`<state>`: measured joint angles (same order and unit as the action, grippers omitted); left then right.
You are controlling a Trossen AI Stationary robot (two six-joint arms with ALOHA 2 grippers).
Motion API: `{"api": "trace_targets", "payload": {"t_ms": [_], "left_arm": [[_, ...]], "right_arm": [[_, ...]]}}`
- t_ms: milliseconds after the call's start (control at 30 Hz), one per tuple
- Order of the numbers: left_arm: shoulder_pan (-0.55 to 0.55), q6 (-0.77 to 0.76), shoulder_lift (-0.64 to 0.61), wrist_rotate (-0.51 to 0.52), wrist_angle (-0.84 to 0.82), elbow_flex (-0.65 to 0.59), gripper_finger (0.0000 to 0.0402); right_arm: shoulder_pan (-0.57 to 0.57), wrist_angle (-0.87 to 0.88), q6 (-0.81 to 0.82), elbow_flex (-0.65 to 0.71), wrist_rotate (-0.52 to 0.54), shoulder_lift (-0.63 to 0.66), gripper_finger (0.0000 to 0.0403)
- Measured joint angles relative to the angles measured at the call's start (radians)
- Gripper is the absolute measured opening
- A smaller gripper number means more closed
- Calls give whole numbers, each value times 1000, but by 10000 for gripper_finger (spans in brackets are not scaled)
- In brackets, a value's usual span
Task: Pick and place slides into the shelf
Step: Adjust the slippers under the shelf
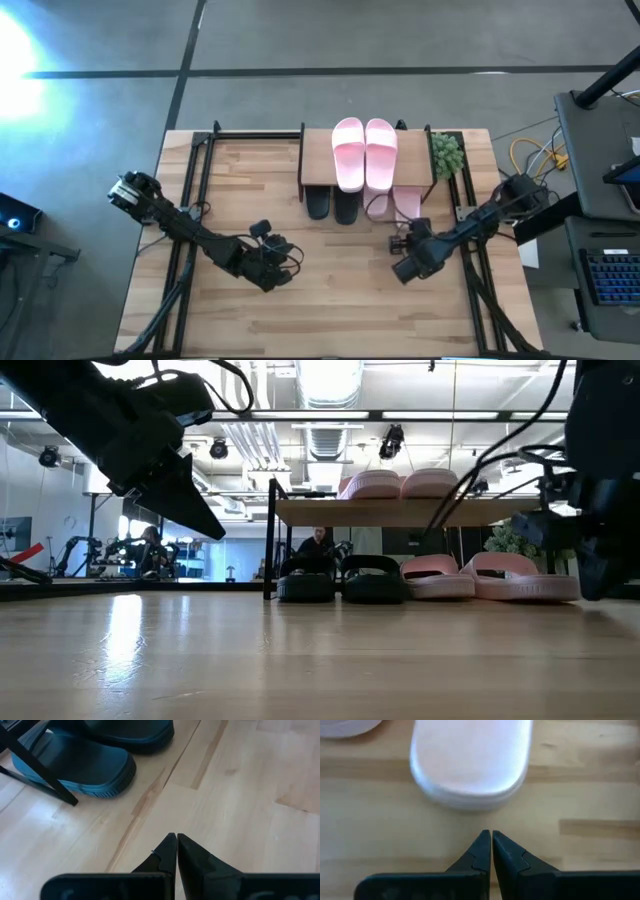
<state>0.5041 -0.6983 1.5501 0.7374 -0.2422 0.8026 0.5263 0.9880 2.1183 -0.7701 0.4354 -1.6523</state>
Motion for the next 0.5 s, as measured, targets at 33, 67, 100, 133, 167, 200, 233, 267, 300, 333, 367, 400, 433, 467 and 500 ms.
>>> {"api": "trace_targets", "payload": {"t_ms": [33,67,100,133,167,200,233,267,300,333,367,400,433,467,500], "left_arm": [[0,0,0,0,-1,0,0],[0,0,0,-1,-1,0,0],[0,0,0,-1,-1,0,0],[0,0,0,0,0,0,0],[0,-1,0,0,1,0,0],[0,-1,0,-1,2,0,0],[0,-1,0,-1,1,-1,0],[0,-1,0,0,2,-1,0],[0,-1,0,-1,2,-1,0],[0,-1,0,-1,2,-1,0],[0,-1,0,-1,2,-1,0],[0,-1,0,-1,2,-1,0],[0,-1,0,-1,2,-1,0],[0,-1,0,-1,2,-1,0],[0,-1,0,-1,2,0,0]], "right_arm": [[-8,0,-1,8,1,3,11],[-17,-3,-11,15,4,7,11],[-28,-4,-27,22,10,13,11],[-41,-4,-47,27,18,19,11],[-54,-6,-66,32,32,24,11],[-68,-10,-83,37,47,30,11],[-83,-9,-98,43,66,37,11],[-98,-9,-111,48,84,45,11],[-115,-9,-125,52,101,51,11],[-132,-11,-135,57,117,57,11],[-150,-10,-149,62,130,62,11],[-167,-8,-164,65,141,64,11],[-184,-9,-181,68,144,66,11],[-198,-9,-198,70,142,66,11],[-208,-12,-215,69,140,67,11]]}}
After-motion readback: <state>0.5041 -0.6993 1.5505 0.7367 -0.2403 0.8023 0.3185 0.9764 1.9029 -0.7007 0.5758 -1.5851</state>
